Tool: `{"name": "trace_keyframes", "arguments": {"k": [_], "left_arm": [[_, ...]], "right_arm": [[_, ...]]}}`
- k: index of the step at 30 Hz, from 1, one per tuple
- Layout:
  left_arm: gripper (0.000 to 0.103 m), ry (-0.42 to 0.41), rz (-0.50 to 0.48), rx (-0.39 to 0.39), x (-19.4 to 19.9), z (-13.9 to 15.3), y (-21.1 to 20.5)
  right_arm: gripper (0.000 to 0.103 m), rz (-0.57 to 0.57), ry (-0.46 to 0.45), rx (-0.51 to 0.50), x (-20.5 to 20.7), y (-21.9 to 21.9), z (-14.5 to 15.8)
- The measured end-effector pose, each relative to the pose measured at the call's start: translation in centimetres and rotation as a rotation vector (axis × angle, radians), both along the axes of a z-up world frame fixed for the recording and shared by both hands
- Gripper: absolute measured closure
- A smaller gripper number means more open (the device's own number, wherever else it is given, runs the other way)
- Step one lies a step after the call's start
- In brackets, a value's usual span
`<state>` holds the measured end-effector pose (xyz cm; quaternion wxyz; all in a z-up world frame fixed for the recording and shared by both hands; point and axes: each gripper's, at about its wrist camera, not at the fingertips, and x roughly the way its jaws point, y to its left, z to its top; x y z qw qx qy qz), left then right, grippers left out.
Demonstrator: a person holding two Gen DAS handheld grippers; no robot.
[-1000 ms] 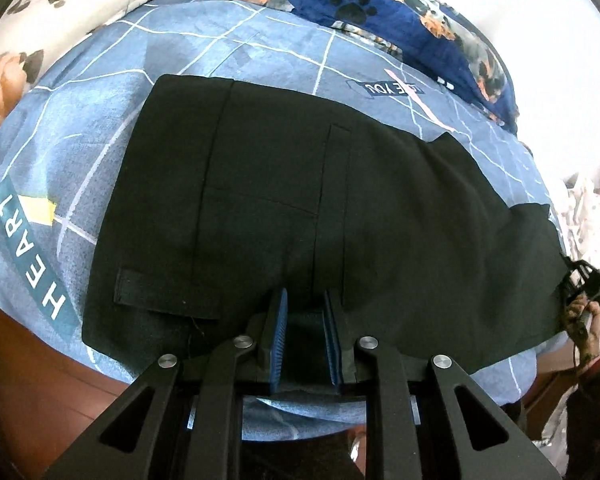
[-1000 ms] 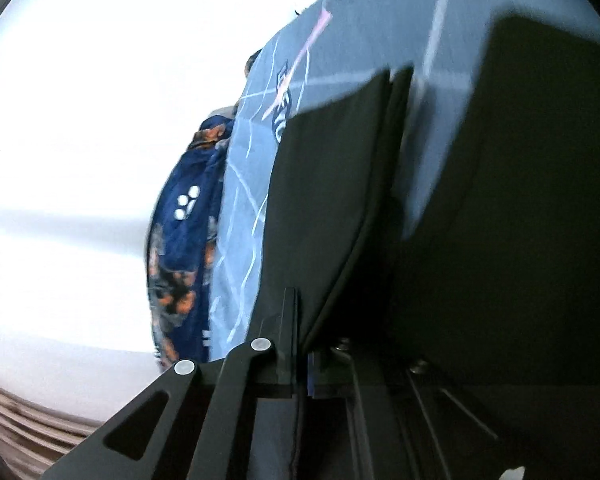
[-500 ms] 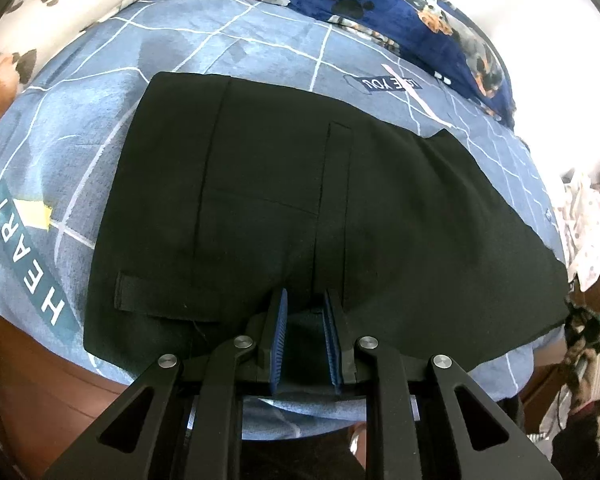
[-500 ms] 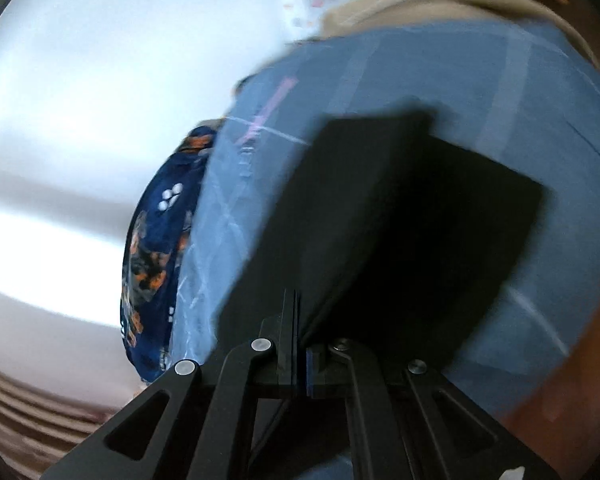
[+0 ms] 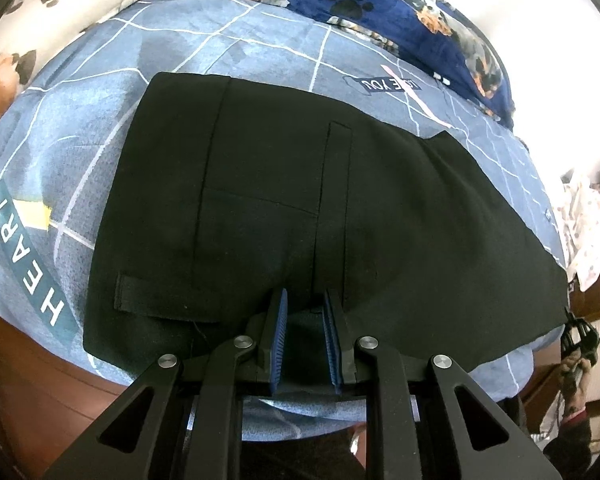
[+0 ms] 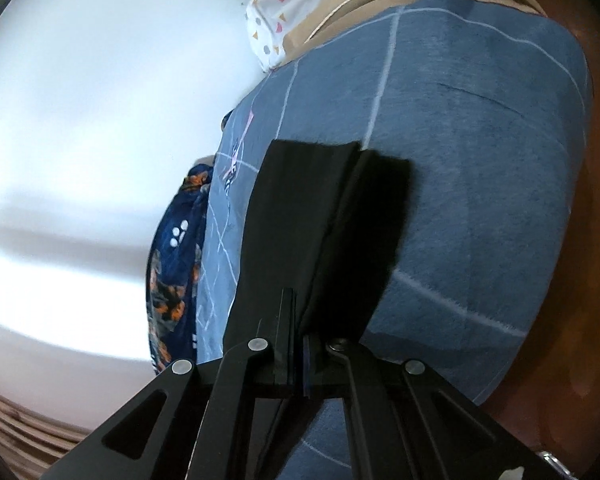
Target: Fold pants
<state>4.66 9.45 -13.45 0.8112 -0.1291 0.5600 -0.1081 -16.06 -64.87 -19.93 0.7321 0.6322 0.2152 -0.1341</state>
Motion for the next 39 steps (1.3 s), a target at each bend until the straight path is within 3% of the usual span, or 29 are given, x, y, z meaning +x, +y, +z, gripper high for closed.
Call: {"name": "trace_keyframes", "arguments": {"k": [3, 7, 9, 11, 14, 18, 23, 28, 32, 39], "left_arm": [[0.082, 0.003, 0.006, -0.010, 0.0, 0.0, 0.0], [0.082, 0.001, 0.002, -0.005, 0.0, -0.1, 0.1], [0.082, 0.002, 0.004, -0.008, 0.0, -0.1, 0.2], [0.082, 0.003, 0.005, -0.009, 0.0, -0.1, 0.1], [0.082, 0.002, 0.011, -0.013, 0.0, -0.1, 0.2], [0.082, 0.004, 0.010, -0.015, 0.0, -0.1, 0.2], [0.082, 0.006, 0.015, -0.016, 0.0, -0.1, 0.1], [0.082, 0.007, 0.012, -0.016, 0.1, -0.1, 0.2], [0.082, 0.006, 0.017, -0.019, 0.2, -0.1, 0.2], [0.082, -0.001, 0.019, -0.021, 0.1, -0.2, 0.2]], "right_arm": [[0.101, -0.073, -0.060, 0.063, -1.9, -0.8, -1.0], [0.100, -0.045, -0.037, -0.004, -1.9, -0.6, 0.2], [0.092, -0.075, -0.080, 0.056, -2.4, -1.1, -0.1], [0.089, -0.132, -0.131, 0.116, -3.6, -1.8, -0.5], [0.084, -0.292, -0.162, 0.091, -7.6, -3.2, 0.3], [0.092, -0.226, -0.005, -0.033, -8.3, -4.5, 2.1], [0.093, -0.143, 0.096, -0.130, -7.9, -4.8, 3.0], [0.093, -0.063, 0.145, -0.175, -6.1, -3.7, 3.2], [0.092, -0.045, 0.136, -0.172, -5.1, -3.3, 4.0], [0.078, -0.043, 0.123, -0.095, -4.6, -3.6, 4.0]]}}
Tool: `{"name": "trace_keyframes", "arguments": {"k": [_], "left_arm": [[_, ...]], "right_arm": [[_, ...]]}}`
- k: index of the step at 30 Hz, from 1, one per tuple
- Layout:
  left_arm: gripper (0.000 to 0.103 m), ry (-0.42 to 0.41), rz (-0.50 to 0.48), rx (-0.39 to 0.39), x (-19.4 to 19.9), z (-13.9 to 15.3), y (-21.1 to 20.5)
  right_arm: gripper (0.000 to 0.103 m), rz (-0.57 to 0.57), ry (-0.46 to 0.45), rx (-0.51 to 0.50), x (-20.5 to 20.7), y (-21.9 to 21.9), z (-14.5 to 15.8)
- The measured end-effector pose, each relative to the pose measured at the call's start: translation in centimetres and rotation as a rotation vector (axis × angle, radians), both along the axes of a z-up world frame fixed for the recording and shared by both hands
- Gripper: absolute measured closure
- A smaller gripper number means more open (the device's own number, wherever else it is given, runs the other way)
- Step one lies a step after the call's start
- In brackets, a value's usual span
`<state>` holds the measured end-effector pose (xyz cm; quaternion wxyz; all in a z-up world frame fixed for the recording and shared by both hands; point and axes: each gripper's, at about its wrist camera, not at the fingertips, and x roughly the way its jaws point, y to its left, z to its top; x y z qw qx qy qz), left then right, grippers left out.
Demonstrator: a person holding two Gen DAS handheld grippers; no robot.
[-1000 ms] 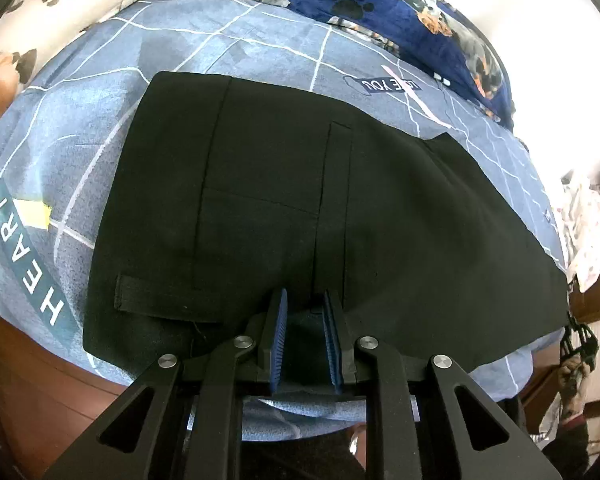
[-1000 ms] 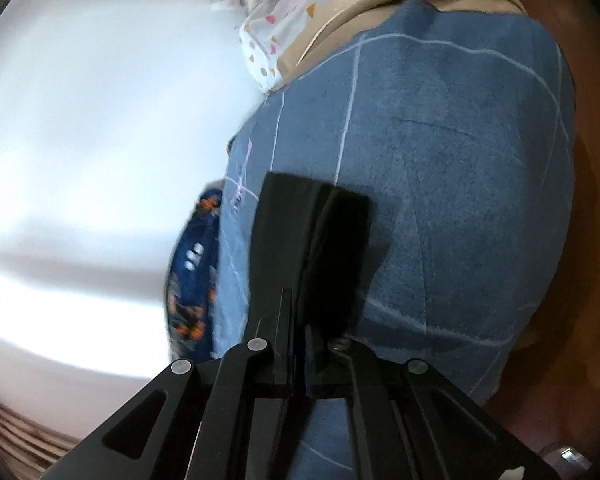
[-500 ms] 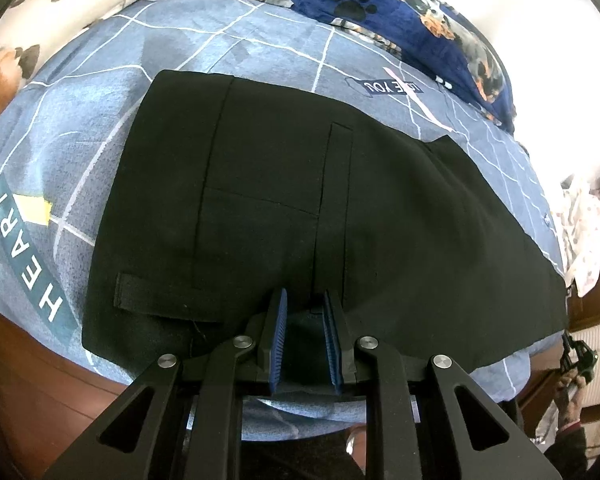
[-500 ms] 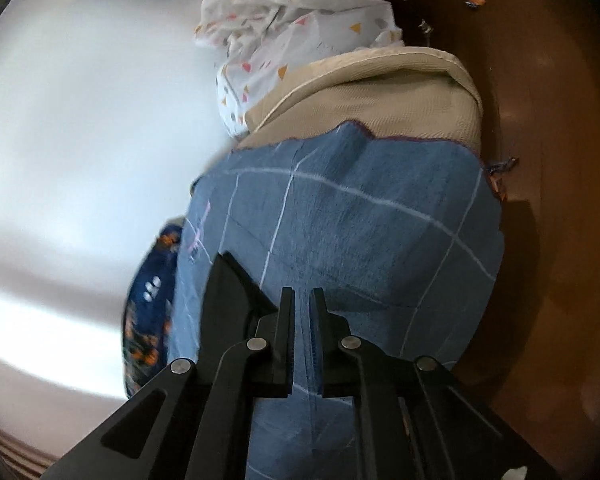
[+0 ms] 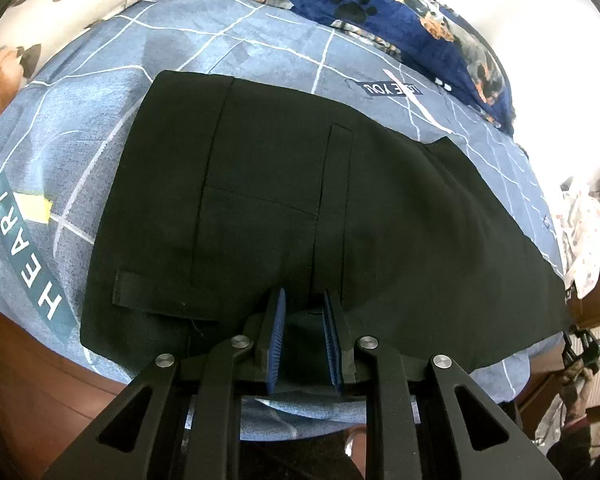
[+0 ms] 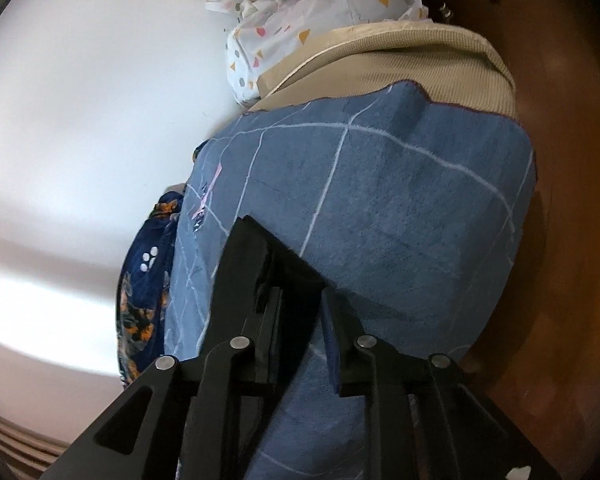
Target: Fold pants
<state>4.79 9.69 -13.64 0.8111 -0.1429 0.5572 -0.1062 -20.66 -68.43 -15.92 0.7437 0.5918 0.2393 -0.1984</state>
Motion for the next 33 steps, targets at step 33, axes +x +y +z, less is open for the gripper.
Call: {"name": "trace_keyframes", "arguments": {"k": [33], "left_arm": [[0.082, -0.007, 0.004, -0.026, -0.1, 0.0, 0.2]], "right_arm": [[0.098, -0.046, -0.084, 0.156, 0.3, -0.9, -1.8]]}}
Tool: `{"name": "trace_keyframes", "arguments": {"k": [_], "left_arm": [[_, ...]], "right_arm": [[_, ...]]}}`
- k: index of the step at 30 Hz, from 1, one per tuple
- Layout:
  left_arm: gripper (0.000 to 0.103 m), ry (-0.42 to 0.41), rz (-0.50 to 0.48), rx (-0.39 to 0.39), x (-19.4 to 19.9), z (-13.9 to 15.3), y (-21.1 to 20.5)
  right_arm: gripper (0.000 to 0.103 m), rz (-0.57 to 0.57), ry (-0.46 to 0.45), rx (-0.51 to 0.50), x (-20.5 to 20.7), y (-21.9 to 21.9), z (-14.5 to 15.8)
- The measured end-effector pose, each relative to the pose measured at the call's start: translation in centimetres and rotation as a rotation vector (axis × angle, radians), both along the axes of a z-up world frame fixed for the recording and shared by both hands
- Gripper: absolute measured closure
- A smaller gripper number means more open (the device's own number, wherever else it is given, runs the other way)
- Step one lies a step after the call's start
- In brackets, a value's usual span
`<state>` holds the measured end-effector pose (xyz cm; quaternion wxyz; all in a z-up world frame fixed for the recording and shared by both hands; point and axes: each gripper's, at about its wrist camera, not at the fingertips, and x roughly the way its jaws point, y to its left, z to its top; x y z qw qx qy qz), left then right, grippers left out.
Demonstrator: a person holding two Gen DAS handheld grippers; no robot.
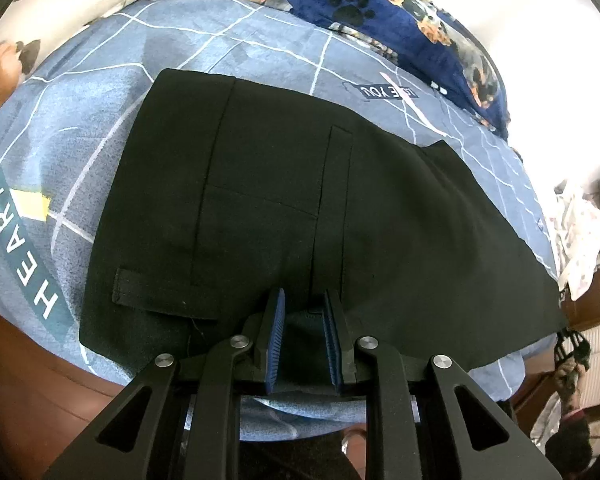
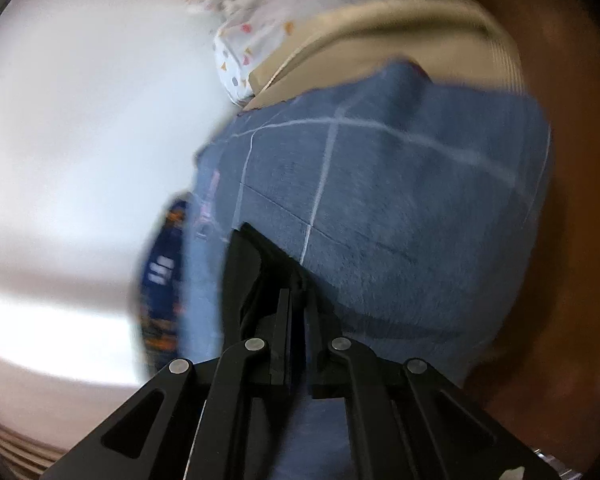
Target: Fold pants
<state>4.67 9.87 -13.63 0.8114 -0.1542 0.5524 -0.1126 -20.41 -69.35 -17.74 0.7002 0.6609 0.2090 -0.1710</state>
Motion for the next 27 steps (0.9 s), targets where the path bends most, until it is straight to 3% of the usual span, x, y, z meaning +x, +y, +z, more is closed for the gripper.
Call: {"name": "trace_keyframes", "arguments": {"k": [1, 3, 5, 9, 11, 16, 19, 20, 23, 27], "left_arm": [[0.082, 0.000, 0.001, 0.000, 0.0, 0.0, 0.0], [0.082, 0.000, 0.000, 0.000, 0.0, 0.0, 0.0], [0.081, 0.000, 0.001, 0.000, 0.0, 0.0, 0.0], [0.081, 0.001, 0.004, -0.005, 0.1, 0.0, 0.1], [0.081, 0.000, 0.008, -0.008, 0.0, -0.1, 0.2], [0.081, -0.001, 0.007, -0.006, 0.0, -0.1, 0.2], [0.080, -0.009, 0.004, 0.001, -0.2, -0.1, -0.1], [0.079, -0.012, 0.003, 0.003, -0.2, 0.0, -0.1], [0.076, -0.021, -0.004, 0.007, -0.3, 0.0, -0.5], [0.068, -0.035, -0.020, 0.020, -0.6, 0.2, -1.2]], "right_arm": [[0.097, -0.046, -0.073, 0.105, -0.9, -0.2, -1.4], [0.093, -0.083, -0.141, 0.185, -1.7, -0.4, -2.5], [0.085, -0.076, -0.175, 0.194, -2.0, -0.5, -2.7], [0.052, -0.127, -0.297, 0.256, -2.8, -0.5, -3.1], [0.048, -0.132, -0.312, 0.238, -2.9, -0.4, -2.8], [0.049, -0.026, -0.185, 0.088, -1.3, 0.3, -0.4], [0.049, 0.063, -0.055, -0.075, 0.4, 1.3, 1.7], [0.053, 0.095, -0.008, -0.134, 1.1, 1.8, 2.4], [0.091, 0.174, 0.146, -0.240, 3.3, 2.9, 3.1], [0.092, 0.165, 0.173, -0.265, 3.3, 3.3, 2.9]]}}
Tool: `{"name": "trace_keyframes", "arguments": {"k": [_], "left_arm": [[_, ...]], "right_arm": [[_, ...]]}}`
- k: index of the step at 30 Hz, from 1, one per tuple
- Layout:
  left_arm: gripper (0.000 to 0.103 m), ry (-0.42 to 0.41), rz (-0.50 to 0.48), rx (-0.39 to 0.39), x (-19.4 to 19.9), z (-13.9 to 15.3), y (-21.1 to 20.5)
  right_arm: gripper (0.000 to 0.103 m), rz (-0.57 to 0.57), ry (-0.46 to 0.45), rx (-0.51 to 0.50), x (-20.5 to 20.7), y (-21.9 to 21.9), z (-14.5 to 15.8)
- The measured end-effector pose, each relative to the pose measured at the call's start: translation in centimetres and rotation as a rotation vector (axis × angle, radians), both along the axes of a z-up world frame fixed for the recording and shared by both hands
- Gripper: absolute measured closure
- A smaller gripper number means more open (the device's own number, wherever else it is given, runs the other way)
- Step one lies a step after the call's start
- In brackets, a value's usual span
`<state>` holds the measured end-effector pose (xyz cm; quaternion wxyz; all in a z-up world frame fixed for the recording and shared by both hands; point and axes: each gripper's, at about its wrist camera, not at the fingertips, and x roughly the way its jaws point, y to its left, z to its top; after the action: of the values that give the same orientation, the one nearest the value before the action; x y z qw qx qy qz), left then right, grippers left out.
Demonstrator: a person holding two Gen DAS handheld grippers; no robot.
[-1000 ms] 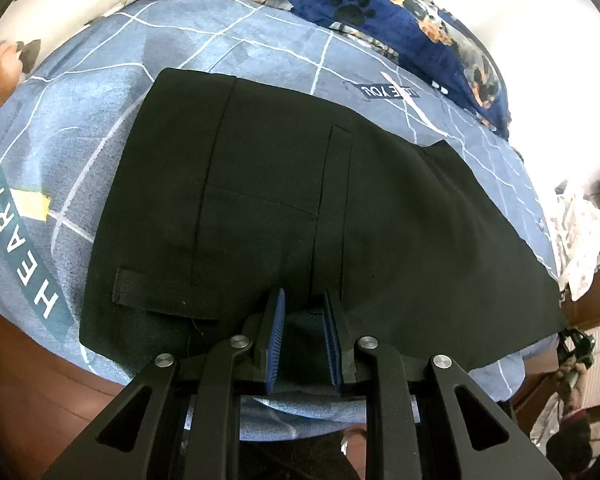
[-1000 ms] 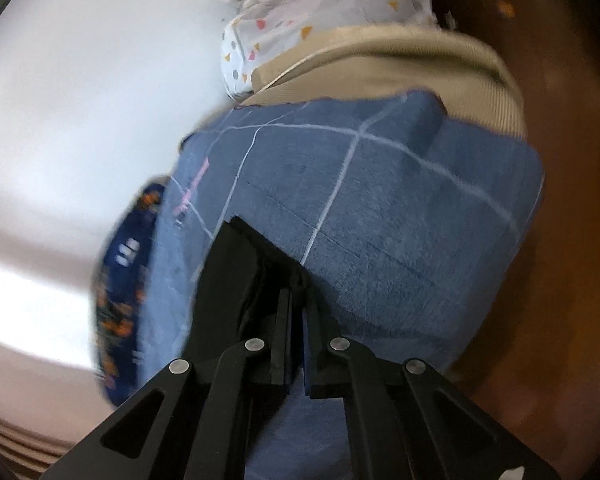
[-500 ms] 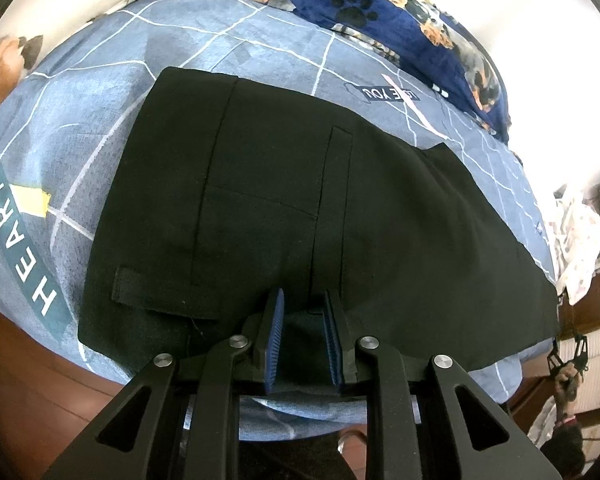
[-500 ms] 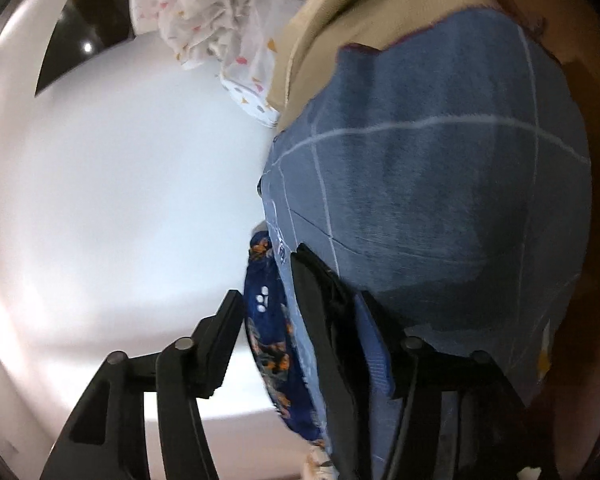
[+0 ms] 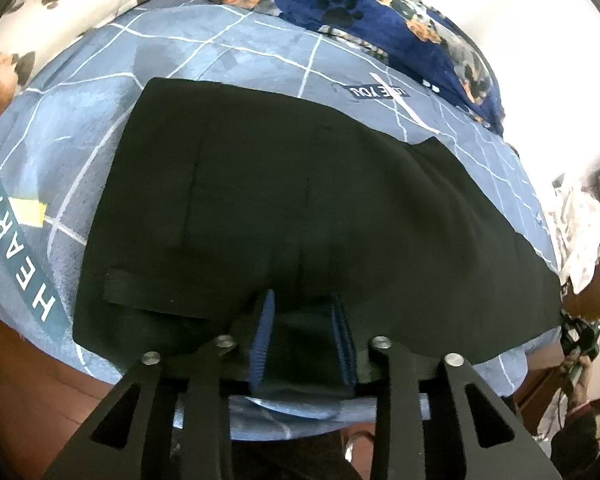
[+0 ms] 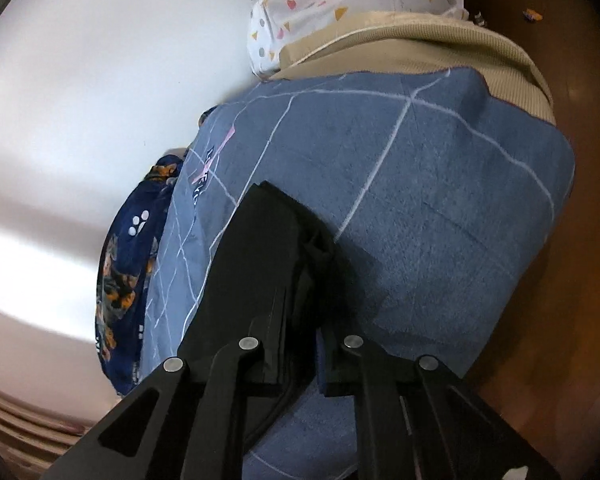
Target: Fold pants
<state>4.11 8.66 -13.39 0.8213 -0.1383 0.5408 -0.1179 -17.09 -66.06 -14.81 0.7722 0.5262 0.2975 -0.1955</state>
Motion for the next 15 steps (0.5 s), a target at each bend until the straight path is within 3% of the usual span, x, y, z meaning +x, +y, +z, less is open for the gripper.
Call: {"name": "trace_keyframes", "arguments": {"k": [8, 15], "left_arm": [[0.037, -0.083, -0.081, 0.191, -1.0, 0.6, -2.9], [0.030, -0.117, -0.076, 0.293, -1.2, 0.6, -3.2]], "right_arm": [[0.089, -0.026, -0.046, 0.065, -0.8, -0.4, -0.9], [0.091, -0.028, 0.059, -0.026, 0.5, 0.5, 0.5]]}}
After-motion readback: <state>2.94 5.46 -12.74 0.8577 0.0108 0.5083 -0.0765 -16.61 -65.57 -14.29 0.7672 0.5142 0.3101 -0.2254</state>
